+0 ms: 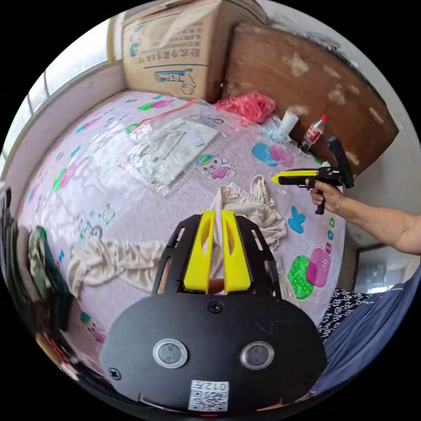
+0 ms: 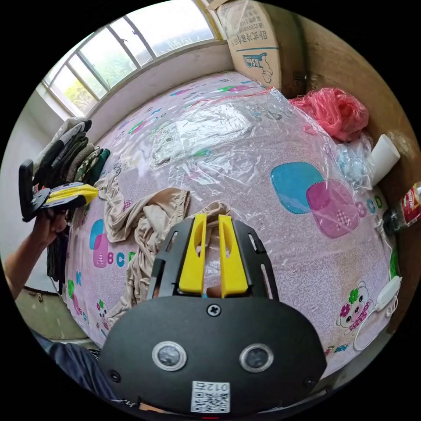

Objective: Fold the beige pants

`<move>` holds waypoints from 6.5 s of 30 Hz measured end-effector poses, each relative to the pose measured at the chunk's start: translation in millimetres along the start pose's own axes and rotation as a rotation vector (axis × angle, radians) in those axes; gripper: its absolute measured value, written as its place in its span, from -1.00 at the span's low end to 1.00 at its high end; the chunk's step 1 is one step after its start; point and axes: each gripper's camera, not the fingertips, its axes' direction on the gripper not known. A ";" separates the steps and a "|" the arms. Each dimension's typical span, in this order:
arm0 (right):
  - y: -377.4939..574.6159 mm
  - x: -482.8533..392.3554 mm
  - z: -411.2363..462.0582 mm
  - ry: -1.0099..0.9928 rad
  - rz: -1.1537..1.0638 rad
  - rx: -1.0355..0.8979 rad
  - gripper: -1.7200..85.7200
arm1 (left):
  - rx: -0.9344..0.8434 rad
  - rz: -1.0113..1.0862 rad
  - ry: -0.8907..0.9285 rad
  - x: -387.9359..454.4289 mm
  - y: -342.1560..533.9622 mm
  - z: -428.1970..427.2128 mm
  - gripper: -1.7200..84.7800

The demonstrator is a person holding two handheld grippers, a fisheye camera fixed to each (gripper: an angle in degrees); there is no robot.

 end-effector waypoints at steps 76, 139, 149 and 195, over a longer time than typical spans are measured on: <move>-418.6 -307.9 -932.3 0.012 -0.869 0.911 -0.95 | 0.784 0.082 -0.418 468.0 3.7 -584.3 -0.96; 187.2 -418.8 -100.9 -0.383 -0.946 -0.575 -0.87 | 0.338 -1.045 0.240 59.9 799.0 -452.3 -0.94; 179.6 -423.3 -68.9 -0.286 -1.009 -0.613 -0.88 | 0.463 -1.425 0.116 38.3 925.7 -511.6 -0.77; -144.4 -616.4 233.4 -0.028 -0.813 -0.294 -0.94 | -0.097 -1.098 0.188 -54.9 892.3 -540.1 -0.96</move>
